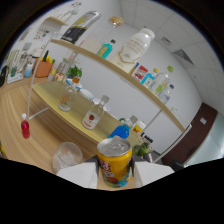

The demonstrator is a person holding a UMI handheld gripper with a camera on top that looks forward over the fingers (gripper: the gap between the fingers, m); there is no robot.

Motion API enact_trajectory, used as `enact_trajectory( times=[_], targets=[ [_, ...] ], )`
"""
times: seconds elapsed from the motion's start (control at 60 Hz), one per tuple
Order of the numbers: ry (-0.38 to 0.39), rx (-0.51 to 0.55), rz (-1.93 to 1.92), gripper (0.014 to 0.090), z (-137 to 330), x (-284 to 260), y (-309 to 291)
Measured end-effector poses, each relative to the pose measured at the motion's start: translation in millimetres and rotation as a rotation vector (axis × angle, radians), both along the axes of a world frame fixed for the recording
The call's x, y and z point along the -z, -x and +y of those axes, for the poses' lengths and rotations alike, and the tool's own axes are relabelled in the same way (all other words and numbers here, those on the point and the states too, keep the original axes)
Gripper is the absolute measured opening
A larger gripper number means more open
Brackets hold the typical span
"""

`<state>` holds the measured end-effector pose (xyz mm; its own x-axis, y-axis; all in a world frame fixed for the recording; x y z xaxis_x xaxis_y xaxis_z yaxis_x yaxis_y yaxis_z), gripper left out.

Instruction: Make me a cup of Vodka Sunrise.

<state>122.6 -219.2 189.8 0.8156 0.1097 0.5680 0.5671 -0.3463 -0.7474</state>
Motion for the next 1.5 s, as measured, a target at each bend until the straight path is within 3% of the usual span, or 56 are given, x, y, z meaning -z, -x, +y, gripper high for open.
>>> enact_trajectory(
  times=[0.417,0.717,0.917,1.1,1.233,1.367,1.5],
  targets=[
    [-0.070,-0.250,-1.006,0.0499,13.5,-10.9,16.3],
    [-0.021,-0.270,-1.081,0.0501,17.8,5.8,19.5],
    [-0.074,-0.233,-0.836,0.0507,15.2,-15.1,28.9],
    [-0.220,-0.173,-0.115,0.0507,-1.4,-75.6,33.7],
    [-0.307,-0.099,0.268,0.0505,-16.0,-108.4,-2.8],
    [-0.310,0.000,0.510,0.0504,-16.0,-98.0,-55.7],
    [-0.237,0.113,0.635,0.0504,-10.3,-43.4,-108.7]
  ],
)
